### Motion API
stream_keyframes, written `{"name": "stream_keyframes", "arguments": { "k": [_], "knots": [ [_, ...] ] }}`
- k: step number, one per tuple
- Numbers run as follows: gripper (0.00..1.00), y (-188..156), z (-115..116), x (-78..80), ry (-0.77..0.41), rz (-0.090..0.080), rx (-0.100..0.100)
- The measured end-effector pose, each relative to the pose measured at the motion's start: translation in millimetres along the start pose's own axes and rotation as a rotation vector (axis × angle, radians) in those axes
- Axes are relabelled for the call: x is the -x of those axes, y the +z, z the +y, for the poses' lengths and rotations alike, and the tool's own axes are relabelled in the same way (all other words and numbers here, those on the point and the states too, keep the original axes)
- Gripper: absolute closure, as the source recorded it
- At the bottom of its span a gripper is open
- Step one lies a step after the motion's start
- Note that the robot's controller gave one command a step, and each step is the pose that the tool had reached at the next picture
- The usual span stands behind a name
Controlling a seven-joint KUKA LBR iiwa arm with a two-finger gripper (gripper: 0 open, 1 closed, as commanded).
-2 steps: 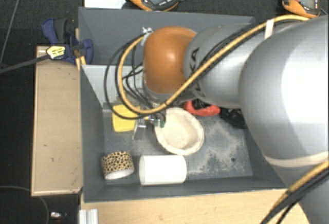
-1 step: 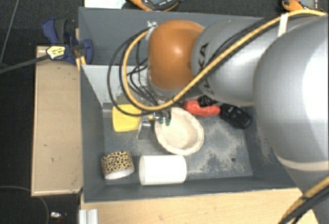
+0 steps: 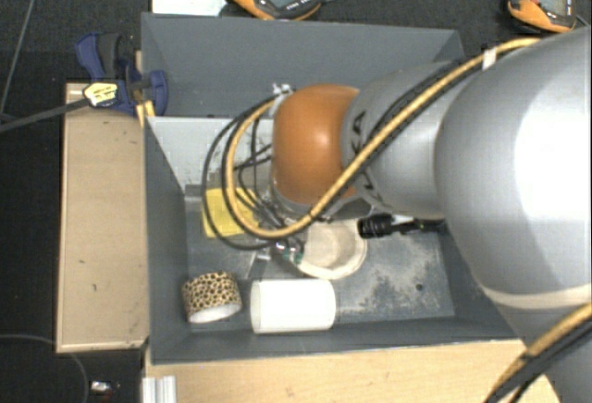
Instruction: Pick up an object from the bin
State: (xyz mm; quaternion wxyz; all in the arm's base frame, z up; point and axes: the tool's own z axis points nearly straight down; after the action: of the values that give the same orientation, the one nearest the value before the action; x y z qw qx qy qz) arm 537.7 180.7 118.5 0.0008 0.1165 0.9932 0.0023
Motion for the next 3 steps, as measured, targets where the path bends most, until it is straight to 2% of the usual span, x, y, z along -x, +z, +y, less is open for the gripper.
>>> {"name": "stream_keyframes", "arguments": {
  "k": [1, 2, 3],
  "knots": [
    [0.0, -25, 3, 32.7, -0.025, -0.014, 0.006],
    [0.0, 39, -63, -5.7, -0.183, -0.034, 0.013],
    [0.0, -22, -4, 51.3, -0.098, -0.024, 0.012]
  ]
}}
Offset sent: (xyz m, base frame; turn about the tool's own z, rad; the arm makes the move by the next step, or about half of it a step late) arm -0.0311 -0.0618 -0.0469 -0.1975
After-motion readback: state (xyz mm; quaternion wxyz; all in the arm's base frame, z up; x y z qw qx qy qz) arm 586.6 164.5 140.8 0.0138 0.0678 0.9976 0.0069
